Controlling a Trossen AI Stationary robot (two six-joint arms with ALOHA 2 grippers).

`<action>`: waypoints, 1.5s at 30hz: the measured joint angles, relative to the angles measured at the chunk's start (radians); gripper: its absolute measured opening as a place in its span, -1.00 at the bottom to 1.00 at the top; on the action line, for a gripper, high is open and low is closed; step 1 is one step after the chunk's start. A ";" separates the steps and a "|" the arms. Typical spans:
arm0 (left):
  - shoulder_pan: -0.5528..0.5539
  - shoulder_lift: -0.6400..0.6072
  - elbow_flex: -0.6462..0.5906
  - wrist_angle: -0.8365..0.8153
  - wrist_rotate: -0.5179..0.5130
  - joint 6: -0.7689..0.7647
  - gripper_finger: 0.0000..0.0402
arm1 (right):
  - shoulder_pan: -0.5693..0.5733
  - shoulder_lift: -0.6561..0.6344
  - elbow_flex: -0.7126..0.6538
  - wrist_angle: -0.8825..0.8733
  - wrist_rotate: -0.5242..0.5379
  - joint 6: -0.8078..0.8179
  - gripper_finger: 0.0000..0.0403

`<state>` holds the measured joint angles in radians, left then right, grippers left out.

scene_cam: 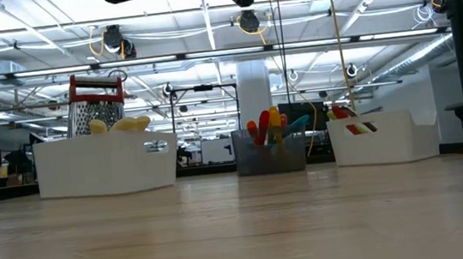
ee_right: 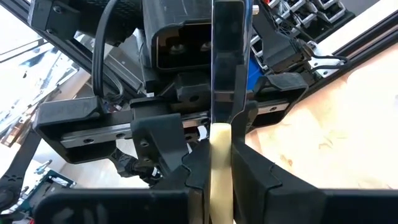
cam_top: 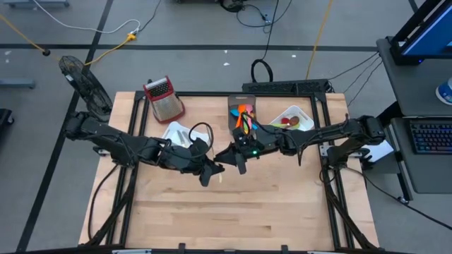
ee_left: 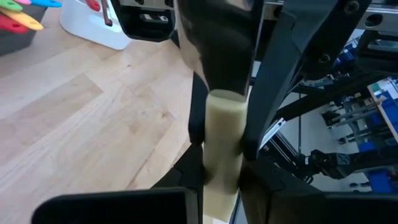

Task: Pick & Place Kitchen Items
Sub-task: Put the yellow knife into the left white bin

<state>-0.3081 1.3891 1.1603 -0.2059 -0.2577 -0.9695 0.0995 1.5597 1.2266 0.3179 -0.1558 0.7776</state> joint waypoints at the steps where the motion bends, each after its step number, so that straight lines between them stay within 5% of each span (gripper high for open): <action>1: 0.000 0.000 0.000 -0.001 0.000 0.000 -0.73 | 0.000 0.000 0.000 0.000 0.000 0.000 -0.81; 8: -0.002 0.000 0.001 -0.041 0.000 -0.025 -0.73 | 0.000 0.001 0.000 -0.014 0.000 -0.011 -0.73; 21: -0.024 0.001 0.000 -0.178 -0.006 -0.137 -0.73 | 0.000 0.000 0.001 -0.034 -0.007 -0.016 -0.24; 30: -0.010 -0.004 0.000 -0.576 -0.024 -0.434 -0.73 | -0.001 0.000 0.001 -0.271 -0.011 -0.066 -0.12; 36: 0.049 -0.004 0.000 -0.795 0.046 -0.635 -0.73 | -0.001 0.000 0.001 -0.382 -0.114 -0.065 -0.14; 45: 0.211 -0.004 0.000 -0.810 0.183 -0.637 -0.73 | 0.005 0.000 0.001 -0.475 -0.314 -0.143 -0.15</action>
<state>-0.0970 1.3849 1.1603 -1.0161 -0.0744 -1.6070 0.1044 1.5597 1.2278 -0.1573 -0.4694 0.6350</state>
